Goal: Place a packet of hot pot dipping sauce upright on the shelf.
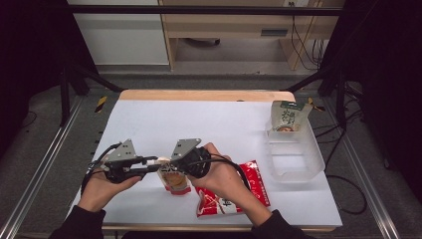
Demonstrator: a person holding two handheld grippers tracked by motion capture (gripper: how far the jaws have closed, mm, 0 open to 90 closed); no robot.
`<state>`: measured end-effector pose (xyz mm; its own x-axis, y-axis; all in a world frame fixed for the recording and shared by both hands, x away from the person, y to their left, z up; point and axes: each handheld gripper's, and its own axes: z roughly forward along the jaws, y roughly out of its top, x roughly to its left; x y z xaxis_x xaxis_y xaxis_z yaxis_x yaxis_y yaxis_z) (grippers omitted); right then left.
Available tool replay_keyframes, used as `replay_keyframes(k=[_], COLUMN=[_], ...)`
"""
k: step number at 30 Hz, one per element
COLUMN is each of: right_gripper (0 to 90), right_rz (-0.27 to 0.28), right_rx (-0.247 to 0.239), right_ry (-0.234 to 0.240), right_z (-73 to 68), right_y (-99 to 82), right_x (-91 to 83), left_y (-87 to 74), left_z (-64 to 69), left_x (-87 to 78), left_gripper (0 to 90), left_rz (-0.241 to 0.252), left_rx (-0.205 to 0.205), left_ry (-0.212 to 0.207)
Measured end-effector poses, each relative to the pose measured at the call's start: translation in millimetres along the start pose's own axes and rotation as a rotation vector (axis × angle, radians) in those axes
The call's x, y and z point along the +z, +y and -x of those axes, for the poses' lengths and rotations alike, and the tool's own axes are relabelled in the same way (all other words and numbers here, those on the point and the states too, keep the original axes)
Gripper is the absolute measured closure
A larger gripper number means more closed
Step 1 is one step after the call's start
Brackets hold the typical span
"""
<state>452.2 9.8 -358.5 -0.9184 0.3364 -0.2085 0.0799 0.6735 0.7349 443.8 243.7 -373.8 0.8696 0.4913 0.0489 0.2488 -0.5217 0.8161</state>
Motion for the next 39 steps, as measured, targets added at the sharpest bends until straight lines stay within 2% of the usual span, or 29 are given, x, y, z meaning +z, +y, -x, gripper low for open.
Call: replay_keyframes(k=[6, 11, 13, 17, 19, 20, 22, 27, 34, 36, 39], right_gripper=[86.9, 82.0, 74.3, 55.3, 47.7, 46.3, 40.4, 29.5, 22.2, 25.4, 30.3], right_rz=[-0.023, -0.033, -0.044, -0.098, -0.140, -0.166, -0.181, -0.234, -0.316, -0.321, -0.341], right_rx=[-0.012, -0.024, -0.034, -0.087, -0.105, -0.145, -0.179, -0.205, -0.206, -0.191, -0.205], right_ry=[0.010, 0.008, 0.014, 0.004, 0.028, 0.027, 0.016, 0.050, 0.100, 0.111, 0.112], right_z=[-0.3, 1.2, 2.8, 4.7, 5.2, 5.1, 4.7, 8.0, 11.2, 14.8, 19.0], right_y=[-2.3, -2.1, -0.9, 3.3, 6.0, 8.2, 11.0, 20.2, 28.8, 30.1, 31.6], right_x=[-5.2, -9.4, -12.1, -15.7, -15.7, -15.6, -15.7, -14.6, -9.2, -7.3, -5.5], left_y=[8.8, 14.1, 15.9, 20.3, 23.8, 25.5, 28.2, 33.8, 35.9, 36.1, 36.4], left_z=[6.7, 7.9, 7.8, 8.8, 9.5, 10.0, 10.1, 9.9, 11.1, 11.0, 11.6], left_x=[-1.9, -4.1, -5.5, -8.0, -9.6, -10.1, -11.2, -12.0, -11.5, -11.2, -9.6], left_gripper=[72.5, 73.1, 73.1, 73.2, 73.3, 73.3, 73.3, 73.3, 73.3, 73.3, 73.3], left_rz=[-0.014, -0.039, -0.046, -0.046, -0.042, -0.038, -0.042, -0.046, -0.041, -0.045, -0.041], left_rx=[0.018, 0.039, 0.047, 0.063, 0.071, 0.072, 0.082, 0.100, 0.107, 0.115, 0.112], left_ry=[-0.026, -0.030, -0.031, -0.036, -0.041, -0.043, -0.046, -0.051, -0.059, -0.060, -0.064])
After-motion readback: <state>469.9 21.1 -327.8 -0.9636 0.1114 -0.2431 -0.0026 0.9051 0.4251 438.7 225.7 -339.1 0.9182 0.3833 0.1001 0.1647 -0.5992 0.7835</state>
